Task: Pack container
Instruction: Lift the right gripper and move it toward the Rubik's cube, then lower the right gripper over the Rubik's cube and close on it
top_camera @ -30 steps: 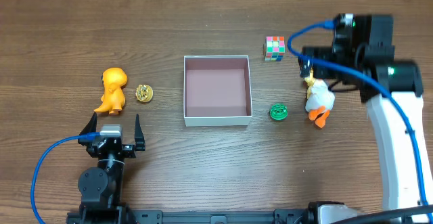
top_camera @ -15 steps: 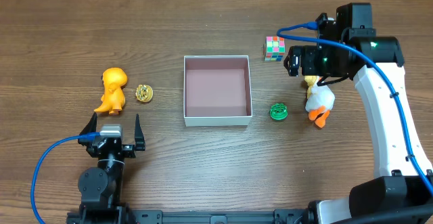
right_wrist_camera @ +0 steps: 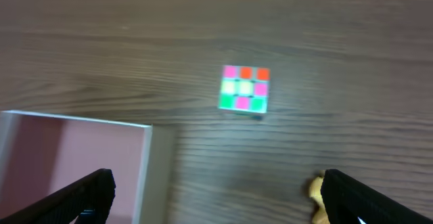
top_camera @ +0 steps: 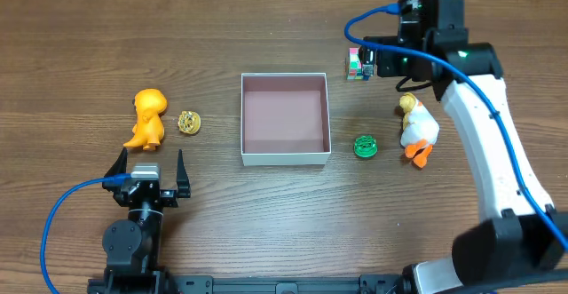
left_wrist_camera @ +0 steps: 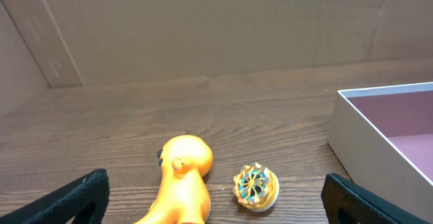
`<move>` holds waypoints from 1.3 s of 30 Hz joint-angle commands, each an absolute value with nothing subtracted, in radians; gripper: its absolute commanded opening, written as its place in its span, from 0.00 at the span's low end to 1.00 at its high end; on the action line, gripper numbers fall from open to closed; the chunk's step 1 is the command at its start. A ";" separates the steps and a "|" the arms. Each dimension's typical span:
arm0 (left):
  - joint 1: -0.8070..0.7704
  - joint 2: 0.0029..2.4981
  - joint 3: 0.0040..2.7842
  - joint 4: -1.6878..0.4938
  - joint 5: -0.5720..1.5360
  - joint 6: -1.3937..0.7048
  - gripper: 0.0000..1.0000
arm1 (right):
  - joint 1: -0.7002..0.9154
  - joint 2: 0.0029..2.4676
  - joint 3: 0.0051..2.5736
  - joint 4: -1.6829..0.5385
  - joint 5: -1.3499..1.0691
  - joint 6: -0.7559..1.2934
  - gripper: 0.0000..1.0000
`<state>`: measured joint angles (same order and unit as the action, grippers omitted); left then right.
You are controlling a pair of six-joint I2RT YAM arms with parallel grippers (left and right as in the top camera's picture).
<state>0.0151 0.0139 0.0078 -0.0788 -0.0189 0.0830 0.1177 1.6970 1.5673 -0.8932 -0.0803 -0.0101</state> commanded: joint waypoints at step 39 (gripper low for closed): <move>0.021 0.011 0.005 -0.077 -0.004 0.074 1.00 | 0.130 2.007 1.583 -0.628 -0.008 0.060 1.00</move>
